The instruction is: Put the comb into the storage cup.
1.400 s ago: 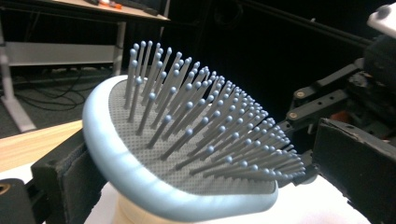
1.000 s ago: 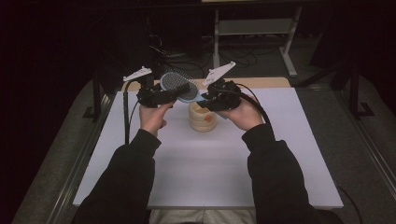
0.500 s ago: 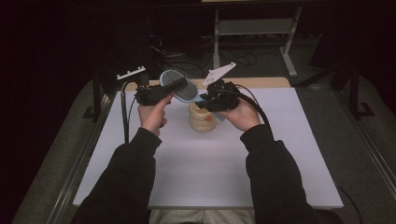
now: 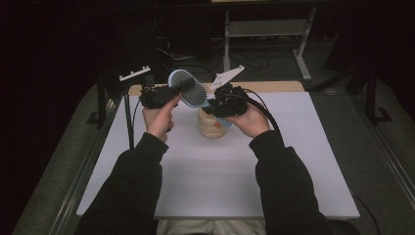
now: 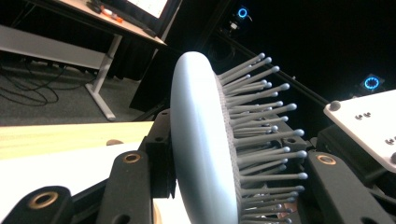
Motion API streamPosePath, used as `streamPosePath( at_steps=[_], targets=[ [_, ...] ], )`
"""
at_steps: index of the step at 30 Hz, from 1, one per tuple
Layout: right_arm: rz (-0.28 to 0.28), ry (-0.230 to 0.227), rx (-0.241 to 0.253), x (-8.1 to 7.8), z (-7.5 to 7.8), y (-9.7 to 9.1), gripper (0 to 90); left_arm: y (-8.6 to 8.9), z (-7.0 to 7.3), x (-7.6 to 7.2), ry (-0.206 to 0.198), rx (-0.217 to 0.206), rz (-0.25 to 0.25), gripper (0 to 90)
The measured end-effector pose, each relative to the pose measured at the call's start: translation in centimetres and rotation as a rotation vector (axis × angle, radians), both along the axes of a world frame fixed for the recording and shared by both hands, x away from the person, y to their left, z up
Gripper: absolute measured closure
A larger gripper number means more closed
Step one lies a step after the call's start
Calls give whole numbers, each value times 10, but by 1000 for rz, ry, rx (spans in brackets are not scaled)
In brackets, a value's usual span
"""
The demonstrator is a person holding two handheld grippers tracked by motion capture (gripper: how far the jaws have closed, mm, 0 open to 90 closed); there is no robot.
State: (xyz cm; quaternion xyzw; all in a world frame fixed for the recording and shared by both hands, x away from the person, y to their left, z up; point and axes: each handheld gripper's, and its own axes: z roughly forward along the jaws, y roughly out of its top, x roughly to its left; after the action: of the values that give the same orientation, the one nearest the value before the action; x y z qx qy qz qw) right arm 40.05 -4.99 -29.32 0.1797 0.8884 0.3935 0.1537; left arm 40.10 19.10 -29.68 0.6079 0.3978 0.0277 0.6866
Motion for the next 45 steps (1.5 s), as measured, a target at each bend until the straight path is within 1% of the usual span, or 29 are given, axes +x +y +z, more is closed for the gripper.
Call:
streamPosePath(
  at_steps=[3,5,6,8,10,12,14,16,18,20,21,23,24,26,27,29,31,33,37,42,45],
  targets=[
    [-7,11,18,1,1,-2,666,-4,5,0,-18,32,0,537],
    [-12,3,24,1,2,-4,633,-6,8,0,-22,69,3,537],
    [-14,-6,20,1,2,-5,613,-7,10,1,-25,79,5,539],
    [-25,-5,21,0,3,-8,558,-8,12,2,-30,88,5,540],
    [-39,-4,20,0,4,-13,514,-8,13,2,-33,86,3,541],
    [-52,-2,30,1,3,-18,440,-7,16,3,-35,80,-2,540],
    [-65,14,50,2,2,-23,366,-8,19,3,-40,81,-13,540],
    [-81,28,62,2,0,-28,299,-8,23,3,-53,97,-13,540],
    [-103,43,62,3,-2,-32,230,-8,28,4,-64,115,-4,540],
    [-128,51,65,4,-5,-37,145,-8,32,5,-66,114,-4,539],
    [-143,58,68,3,-6,-39,117,-8,33,7,-62,113,-6,539],
    [-173,68,78,3,-7,-45,111,-8,36,8,-67,119,-1,539],
    [-186,69,80,3,-8,-48,89,-9,38,8,-71,123,4,539],
    [-210,61,77,2,-10,-52,12,-9,40,10,-75,132,14,538],
    [-220,58,75,1,-11,-55,0,-9,41,11,-81,137,18,538],
    [-219,58,86,0,-12,-60,0,-8,43,12,-87,138,33,538],
    [-227,57,93,-2,-13,-66,0,-7,45,14,-89,140,33,538],
    [-257,46,95,-2,-14,-71,0,-6,48,16,-95,146,34,538],
    [-307,46,100,-4,-17,-82,0,-6,51,20,-97,147,25,538],
    [-330,58,137,-7,-23,-97,0,-9,57,24,-115,174,22,538],
    [-338,60,139,-9,-27,-105,0,-9,61,25,-125,186,25,537]
  ],
)
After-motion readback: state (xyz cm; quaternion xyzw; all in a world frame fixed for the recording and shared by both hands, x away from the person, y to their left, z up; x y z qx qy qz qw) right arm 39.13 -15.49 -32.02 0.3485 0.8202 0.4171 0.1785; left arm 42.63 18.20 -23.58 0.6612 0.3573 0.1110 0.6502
